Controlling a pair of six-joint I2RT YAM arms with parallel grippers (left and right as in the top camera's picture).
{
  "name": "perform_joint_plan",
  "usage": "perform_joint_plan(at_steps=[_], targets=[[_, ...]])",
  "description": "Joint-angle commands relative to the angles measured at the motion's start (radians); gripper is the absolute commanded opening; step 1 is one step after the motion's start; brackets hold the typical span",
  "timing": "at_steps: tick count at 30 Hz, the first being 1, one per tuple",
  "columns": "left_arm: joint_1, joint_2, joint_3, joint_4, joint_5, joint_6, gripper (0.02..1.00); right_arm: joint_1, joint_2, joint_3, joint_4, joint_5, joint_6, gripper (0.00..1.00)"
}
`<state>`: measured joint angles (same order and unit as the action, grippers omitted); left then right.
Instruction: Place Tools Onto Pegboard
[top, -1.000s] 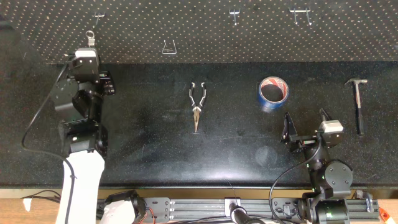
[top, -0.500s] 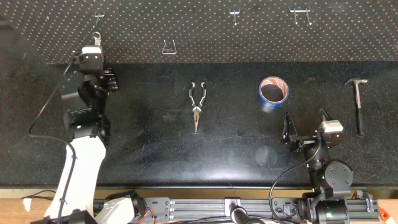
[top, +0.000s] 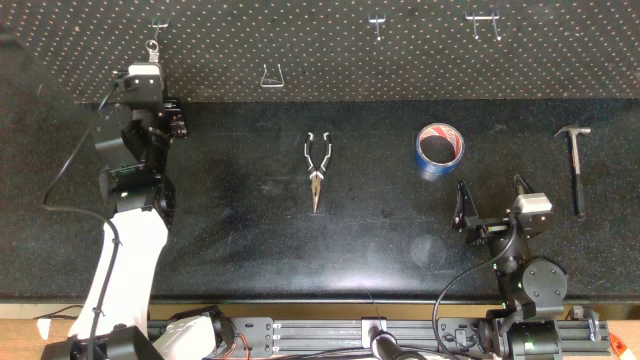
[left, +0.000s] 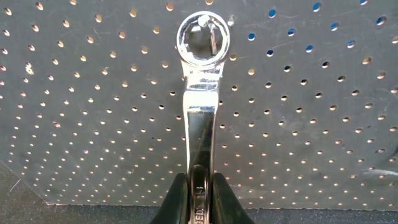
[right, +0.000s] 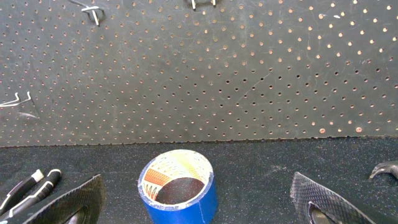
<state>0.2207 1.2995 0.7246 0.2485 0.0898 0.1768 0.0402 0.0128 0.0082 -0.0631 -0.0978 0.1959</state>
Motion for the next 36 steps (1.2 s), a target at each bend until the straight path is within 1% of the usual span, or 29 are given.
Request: perform_joint_plan(at_steps=[1, 3, 4, 7, 12, 14, 15, 16, 17, 21, 22, 24, 26, 27, 29, 31, 32, 34, 36], targets=[[0.002, 0.016, 0.034, 0.002, -0.008, -0.015, 0.367, -0.002, -0.009, -0.004, -0.004, 0.012, -0.018, 0.974], [0.002, 0.016, 0.034, -0.006, -0.01, -0.015, 0.761, -0.002, -0.009, -0.004, -0.004, 0.012, -0.018, 0.974], [0.002, 0.013, 0.034, -0.025, -0.017, -0.015, 0.989, -0.002, -0.009, -0.004, -0.004, 0.012, -0.018, 0.974], [0.0, -0.039, 0.037, -0.173, -0.019, -0.016, 0.996, -0.002, -0.009, -0.004, -0.004, 0.012, -0.018, 0.976], [0.0, -0.185, 0.134, -0.65, -0.017, -0.017, 0.996, -0.002, -0.009, -0.004, -0.004, 0.012, -0.018, 0.976], [0.0, -0.255, 0.155, -0.756, -0.013, -0.085, 0.996, -0.002, -0.009, -0.004, -0.004, 0.012, -0.018, 0.974], [0.0, -0.295, 0.163, -0.801, 0.001, -0.134, 0.996, -0.002, -0.009, -0.004, -0.004, 0.012, -0.018, 0.974], [0.0, -0.368, 0.165, -0.851, 0.039, -0.216, 0.996, -0.002, -0.009, -0.004, -0.004, 0.012, -0.018, 0.974], [0.0, -0.43, 0.165, -0.885, 0.124, -0.258, 0.996, -0.002, -0.009, -0.004, -0.004, 0.012, -0.018, 0.974], [0.0, -0.568, 0.165, -0.896, 0.168, -0.259, 0.993, -0.002, -0.009, -0.004, -0.004, 0.012, -0.018, 0.974], [0.0, -0.581, 0.164, -0.903, 0.151, -0.281, 0.996, -0.002, -0.009, -0.004, -0.004, 0.012, -0.018, 0.974], [-0.004, -0.55, 0.164, -0.946, 0.058, -0.365, 0.996, -0.002, -0.009, -0.004, -0.004, 0.012, -0.018, 0.974], [-0.035, -0.484, 0.164, -0.972, 0.051, -0.381, 0.996, -0.002, -0.009, -0.004, -0.004, 0.012, -0.018, 0.974], [-0.057, -0.45, 0.164, -0.979, 0.023, -0.428, 0.998, -0.002, -0.009, -0.004, -0.004, 0.012, -0.018, 0.974], [-0.16, -0.37, 0.164, -0.97, -0.053, -0.473, 0.998, -0.002, -0.009, -0.004, -0.004, 0.012, -0.018, 0.974], [-0.314, -0.281, 0.164, -0.95, -0.157, -0.541, 0.998, -0.002, -0.009, -0.004, -0.004, 0.012, -0.018, 0.976], [-0.41, -0.222, 0.164, -0.924, -0.203, -0.571, 0.998, -0.002, -0.009, -0.004, -0.004, 0.012, -0.018, 0.974], [-0.535, -0.125, 0.164, -0.858, -0.217, -0.611, 0.998, -0.002, -0.009, -0.004, -0.004, 0.012, -0.018, 0.974], [-0.613, -0.043, 0.166, -0.801, -0.21, -0.658, 0.998, -0.002, -0.009, -0.004, -0.004, 0.012, -0.018, 0.974]])
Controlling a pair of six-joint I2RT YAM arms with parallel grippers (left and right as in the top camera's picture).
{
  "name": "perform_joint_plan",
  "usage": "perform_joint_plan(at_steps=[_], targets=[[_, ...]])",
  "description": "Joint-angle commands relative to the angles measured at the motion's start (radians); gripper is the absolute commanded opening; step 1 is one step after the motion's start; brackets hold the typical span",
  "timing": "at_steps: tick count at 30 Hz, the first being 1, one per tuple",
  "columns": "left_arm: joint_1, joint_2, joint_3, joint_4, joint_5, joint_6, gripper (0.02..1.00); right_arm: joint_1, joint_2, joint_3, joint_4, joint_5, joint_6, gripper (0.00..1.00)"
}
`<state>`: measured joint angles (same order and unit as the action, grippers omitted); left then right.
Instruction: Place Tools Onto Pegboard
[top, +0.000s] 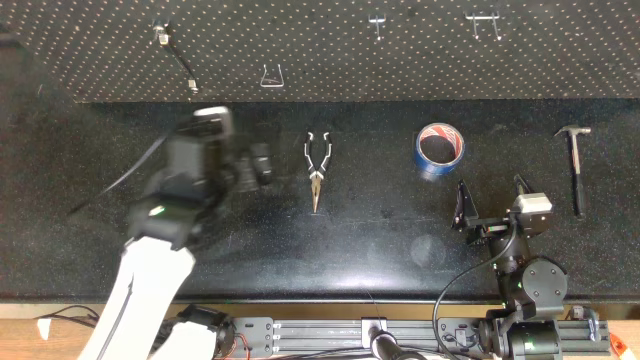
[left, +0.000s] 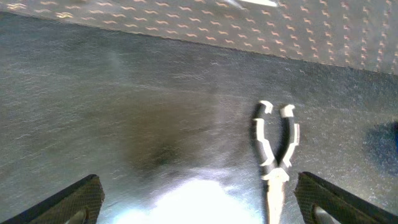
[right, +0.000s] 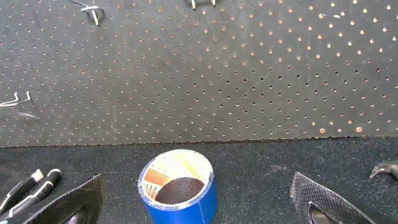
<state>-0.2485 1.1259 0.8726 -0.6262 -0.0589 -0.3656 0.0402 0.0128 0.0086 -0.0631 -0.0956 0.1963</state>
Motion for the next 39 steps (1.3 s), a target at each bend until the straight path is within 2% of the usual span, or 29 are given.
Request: perform_joint_plan(at_steps=[1, 4, 7, 17, 21, 28, 31, 34, 39], targets=[[-0.171, 0.17, 0.023, 0.091, -0.061, -0.131, 0.998, -0.002, -0.009, -0.005, -0.004, 0.01, -0.018, 0.974], [-0.236, 0.348, 0.124, 0.09, -0.06, -0.131, 0.998, -0.002, -0.009, -0.005, -0.004, 0.01, -0.018, 0.976], [-0.251, 0.487, 0.234, 0.077, -0.005, -0.127, 0.998, -0.002, -0.009, -0.005, -0.004, 0.01, -0.018, 0.974], [-0.251, 0.655, 0.27, -0.021, 0.025, -0.182, 0.996, -0.002, -0.009, -0.005, -0.004, 0.01, -0.018, 0.974], [-0.253, 0.695, 0.27, 0.019, 0.009, -0.18, 0.998, -0.002, -0.009, -0.005, -0.004, 0.01, -0.018, 0.974], [-0.303, 0.713, 0.27, 0.05, -0.137, -0.177, 0.998, -0.002, -0.009, -0.005, -0.004, 0.01, -0.018, 0.974], [-0.303, 0.713, 0.27, 0.05, -0.148, -0.178, 0.998, -0.002, -0.009, -0.005, -0.004, 0.01, -0.018, 0.974], [-0.302, 0.714, 0.27, 0.056, -0.146, -0.252, 1.0, -0.002, -0.009, -0.005, -0.004, 0.01, -0.018, 0.974], [-0.303, 0.723, 0.27, 0.109, -0.121, -0.251, 1.0, -0.002, -0.009, -0.005, -0.004, 0.01, -0.018, 0.974]])
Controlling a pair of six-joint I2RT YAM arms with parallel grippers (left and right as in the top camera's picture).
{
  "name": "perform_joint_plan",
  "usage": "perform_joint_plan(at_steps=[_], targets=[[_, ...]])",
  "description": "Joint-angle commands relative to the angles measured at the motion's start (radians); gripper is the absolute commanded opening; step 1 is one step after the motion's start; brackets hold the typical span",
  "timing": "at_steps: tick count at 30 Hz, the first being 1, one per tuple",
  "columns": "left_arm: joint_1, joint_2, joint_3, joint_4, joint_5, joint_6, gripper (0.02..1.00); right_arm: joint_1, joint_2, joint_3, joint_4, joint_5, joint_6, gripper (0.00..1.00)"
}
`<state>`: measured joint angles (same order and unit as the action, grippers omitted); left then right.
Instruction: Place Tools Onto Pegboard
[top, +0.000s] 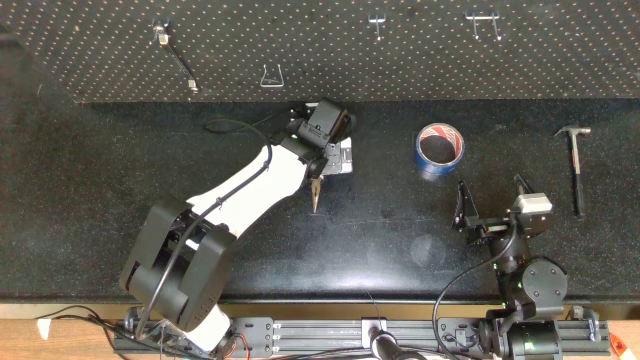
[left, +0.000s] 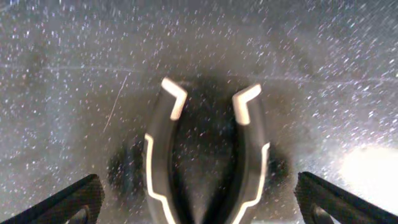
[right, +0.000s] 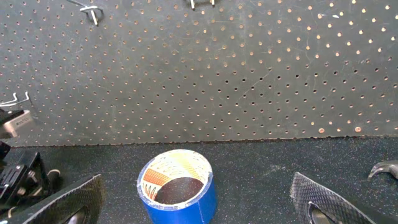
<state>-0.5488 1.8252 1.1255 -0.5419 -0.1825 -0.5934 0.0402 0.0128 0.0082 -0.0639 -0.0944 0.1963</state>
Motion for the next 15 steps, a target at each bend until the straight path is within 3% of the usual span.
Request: perform_joint_plan(at_steps=[1, 6, 12, 15], targets=[[-0.002, 0.031, 0.018, 0.023, 0.008, -0.024, 1.0, -0.002, -0.009, -0.004, -0.003, 0.009, -0.018, 0.974], [-0.002, 0.051, 0.018, 0.023, 0.036, -0.024, 0.978, -0.002, -0.009, -0.004, -0.003, 0.009, -0.018, 0.974], [-0.002, 0.051, 0.018, 0.027, 0.037, -0.024, 0.356, -0.002, -0.009, -0.004, -0.003, 0.009, -0.018, 0.974], [-0.003, 0.051, 0.018, 0.031, 0.042, -0.024, 0.308, -0.002, -0.009, -0.004, -0.003, 0.009, -0.018, 0.974]])
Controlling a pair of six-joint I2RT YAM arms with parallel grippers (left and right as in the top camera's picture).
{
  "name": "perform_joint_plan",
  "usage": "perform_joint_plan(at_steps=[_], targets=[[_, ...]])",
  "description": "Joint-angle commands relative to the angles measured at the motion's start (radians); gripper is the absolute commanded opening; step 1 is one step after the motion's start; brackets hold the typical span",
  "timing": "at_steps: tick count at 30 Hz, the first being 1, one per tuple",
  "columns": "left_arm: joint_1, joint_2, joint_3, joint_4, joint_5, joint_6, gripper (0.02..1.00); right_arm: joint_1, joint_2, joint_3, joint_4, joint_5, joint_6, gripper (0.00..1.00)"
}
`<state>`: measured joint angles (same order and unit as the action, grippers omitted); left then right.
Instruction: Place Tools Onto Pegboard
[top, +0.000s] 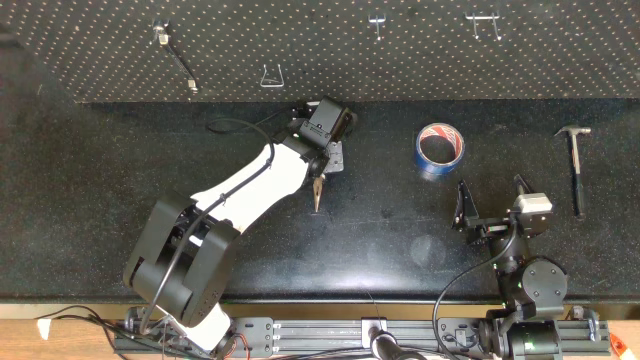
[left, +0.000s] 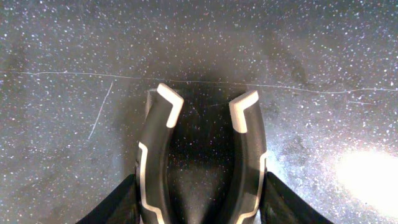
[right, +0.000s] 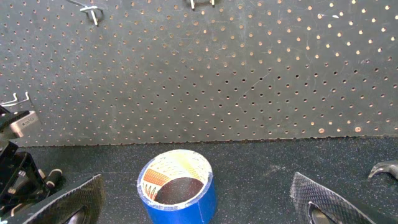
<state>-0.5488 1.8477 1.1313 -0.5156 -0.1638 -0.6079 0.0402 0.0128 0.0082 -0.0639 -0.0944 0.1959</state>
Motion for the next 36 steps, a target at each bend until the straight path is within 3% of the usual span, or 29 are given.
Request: perform_joint_plan(at_steps=[1, 5, 9, 14, 18, 22, 25, 32, 36], targets=[[-0.003, 0.029, 0.012, 0.008, 0.029, -0.01, 0.305, -0.002, -0.009, -0.004, -0.003, 0.009, -0.018, 0.974], [-0.002, 0.026, 0.012, 0.019, 0.037, -0.009, 0.027, -0.002, -0.009, -0.004, -0.003, 0.009, -0.018, 0.974], [-0.002, -0.022, 0.012, 0.011, 0.037, 0.014, 0.029, -0.002, -0.009, -0.004, -0.003, 0.009, -0.018, 0.974], [-0.001, -0.325, 0.012, -0.111, 0.031, 0.197, 0.029, -0.002, -0.009, -0.004, -0.003, 0.009, -0.018, 0.974], [0.054, -0.539, 0.012, -0.129, -0.026, 0.321, 0.027, -0.002, -0.009, -0.004, -0.003, 0.009, -0.018, 0.974], [0.172, -0.542, 0.011, 0.057, -0.037, 0.383, 0.027, -0.002, -0.009, -0.004, -0.003, 0.009, -0.018, 0.974], [0.195, -0.521, 0.011, 0.318, -0.061, 0.542, 0.025, -0.002, -0.009, -0.004, -0.003, 0.009, -0.018, 0.976], [0.195, -0.41, -0.028, 0.626, -0.117, 0.559, 0.025, -0.002, -0.009, -0.004, -0.003, 0.009, -0.018, 0.974], [0.196, -0.546, -0.182, 0.714, -0.114, 0.534, 0.027, -0.002, -0.009, -0.004, -0.003, 0.009, -0.018, 0.974]])
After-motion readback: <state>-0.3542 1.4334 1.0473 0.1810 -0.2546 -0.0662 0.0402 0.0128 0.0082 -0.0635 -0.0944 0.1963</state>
